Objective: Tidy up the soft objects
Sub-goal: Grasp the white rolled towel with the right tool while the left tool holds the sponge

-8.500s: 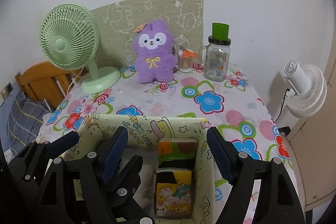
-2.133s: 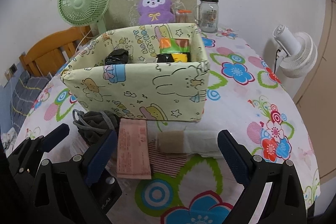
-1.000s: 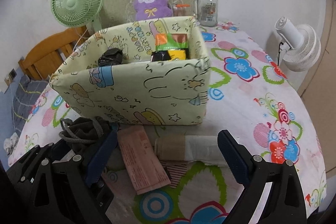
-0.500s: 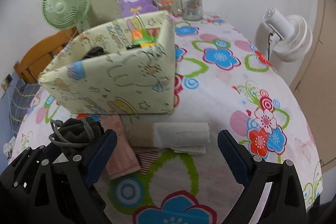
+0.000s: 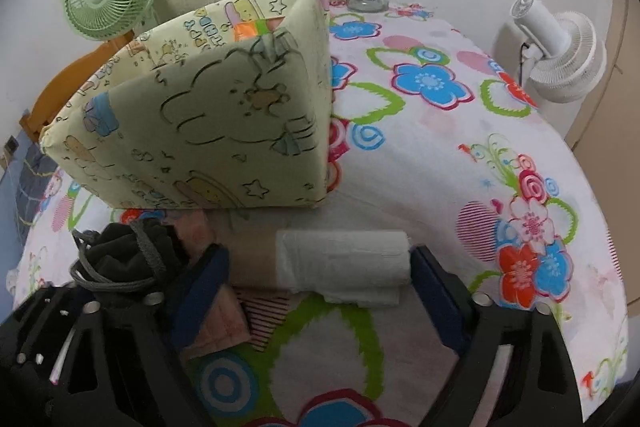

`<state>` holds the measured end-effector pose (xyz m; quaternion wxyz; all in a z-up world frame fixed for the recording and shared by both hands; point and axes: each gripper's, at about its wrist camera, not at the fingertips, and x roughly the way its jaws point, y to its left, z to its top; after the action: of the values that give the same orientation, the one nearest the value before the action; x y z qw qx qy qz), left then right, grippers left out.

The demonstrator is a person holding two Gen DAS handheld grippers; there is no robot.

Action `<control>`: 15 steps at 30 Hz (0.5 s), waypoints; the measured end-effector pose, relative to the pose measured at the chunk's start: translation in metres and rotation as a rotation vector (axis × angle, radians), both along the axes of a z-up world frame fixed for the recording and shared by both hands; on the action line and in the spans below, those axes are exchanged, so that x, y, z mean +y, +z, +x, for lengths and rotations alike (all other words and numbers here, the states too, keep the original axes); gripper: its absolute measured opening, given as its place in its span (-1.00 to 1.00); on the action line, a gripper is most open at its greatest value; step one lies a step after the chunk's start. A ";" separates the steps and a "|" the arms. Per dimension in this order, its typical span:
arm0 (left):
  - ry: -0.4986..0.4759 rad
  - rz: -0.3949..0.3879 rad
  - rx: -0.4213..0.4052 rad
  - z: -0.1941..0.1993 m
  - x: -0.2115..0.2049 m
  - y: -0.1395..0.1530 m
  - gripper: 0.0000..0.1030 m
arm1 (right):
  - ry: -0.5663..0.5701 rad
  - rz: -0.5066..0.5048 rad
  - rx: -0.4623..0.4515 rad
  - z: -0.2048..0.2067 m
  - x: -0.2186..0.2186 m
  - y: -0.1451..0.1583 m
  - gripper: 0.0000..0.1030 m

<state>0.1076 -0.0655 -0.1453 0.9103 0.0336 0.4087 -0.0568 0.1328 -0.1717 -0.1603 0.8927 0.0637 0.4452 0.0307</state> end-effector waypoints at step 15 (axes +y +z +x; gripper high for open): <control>-0.016 -0.024 -0.003 -0.004 0.000 -0.001 -0.19 | 0.057 0.017 -0.037 -0.011 0.017 0.010 -0.68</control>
<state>0.1033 -0.0654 -0.1459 0.9108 0.0258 0.4063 -0.0689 0.1218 -0.1549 -0.1506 0.8990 0.0579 0.4298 0.0612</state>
